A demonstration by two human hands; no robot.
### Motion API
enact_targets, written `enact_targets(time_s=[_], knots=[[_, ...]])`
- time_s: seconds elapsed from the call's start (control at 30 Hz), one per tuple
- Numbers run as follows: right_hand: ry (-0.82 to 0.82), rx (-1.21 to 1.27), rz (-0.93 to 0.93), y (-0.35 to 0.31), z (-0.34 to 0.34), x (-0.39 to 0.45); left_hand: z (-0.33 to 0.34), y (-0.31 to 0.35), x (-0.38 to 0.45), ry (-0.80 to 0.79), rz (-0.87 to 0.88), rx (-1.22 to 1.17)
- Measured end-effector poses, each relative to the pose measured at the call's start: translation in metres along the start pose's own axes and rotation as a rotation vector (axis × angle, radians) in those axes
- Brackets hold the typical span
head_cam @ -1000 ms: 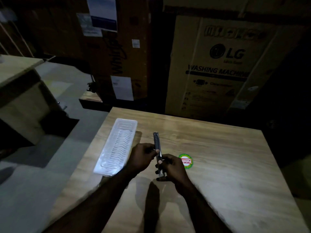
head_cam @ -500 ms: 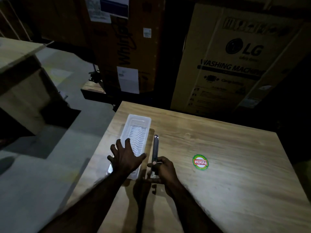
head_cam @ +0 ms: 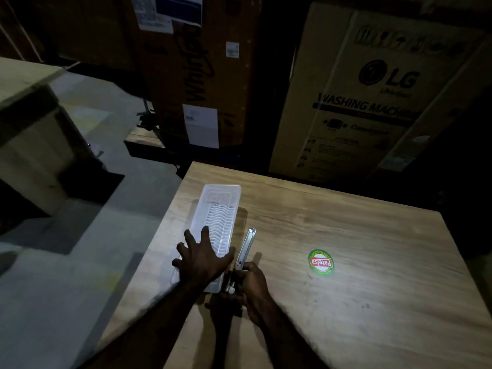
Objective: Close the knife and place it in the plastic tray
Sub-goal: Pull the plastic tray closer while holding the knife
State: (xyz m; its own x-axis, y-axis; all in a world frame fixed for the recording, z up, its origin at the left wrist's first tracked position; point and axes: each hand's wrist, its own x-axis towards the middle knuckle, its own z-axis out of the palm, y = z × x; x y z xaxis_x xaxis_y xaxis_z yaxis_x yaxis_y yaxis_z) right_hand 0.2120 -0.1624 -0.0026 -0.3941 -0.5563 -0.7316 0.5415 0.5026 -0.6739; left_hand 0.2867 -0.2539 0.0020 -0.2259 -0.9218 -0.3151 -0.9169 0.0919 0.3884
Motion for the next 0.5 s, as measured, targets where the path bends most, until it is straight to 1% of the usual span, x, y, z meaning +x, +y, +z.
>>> enact_targets(time_s=[0.2,0.4,0.5], knots=[[0.021,-0.016,-0.036,-0.005,0.006,0.001,-0.01,-0.009,0.005,-0.066,0.019,-0.067],[0.024,-0.114,-0.043,-0.005,0.011,-0.001,-0.007,-0.002,0.001,-0.046,0.036,-0.058],[0.043,-0.053,-0.02,0.001,0.007,-0.004,-0.01,0.002,0.0,-0.071,0.03,-0.07]])
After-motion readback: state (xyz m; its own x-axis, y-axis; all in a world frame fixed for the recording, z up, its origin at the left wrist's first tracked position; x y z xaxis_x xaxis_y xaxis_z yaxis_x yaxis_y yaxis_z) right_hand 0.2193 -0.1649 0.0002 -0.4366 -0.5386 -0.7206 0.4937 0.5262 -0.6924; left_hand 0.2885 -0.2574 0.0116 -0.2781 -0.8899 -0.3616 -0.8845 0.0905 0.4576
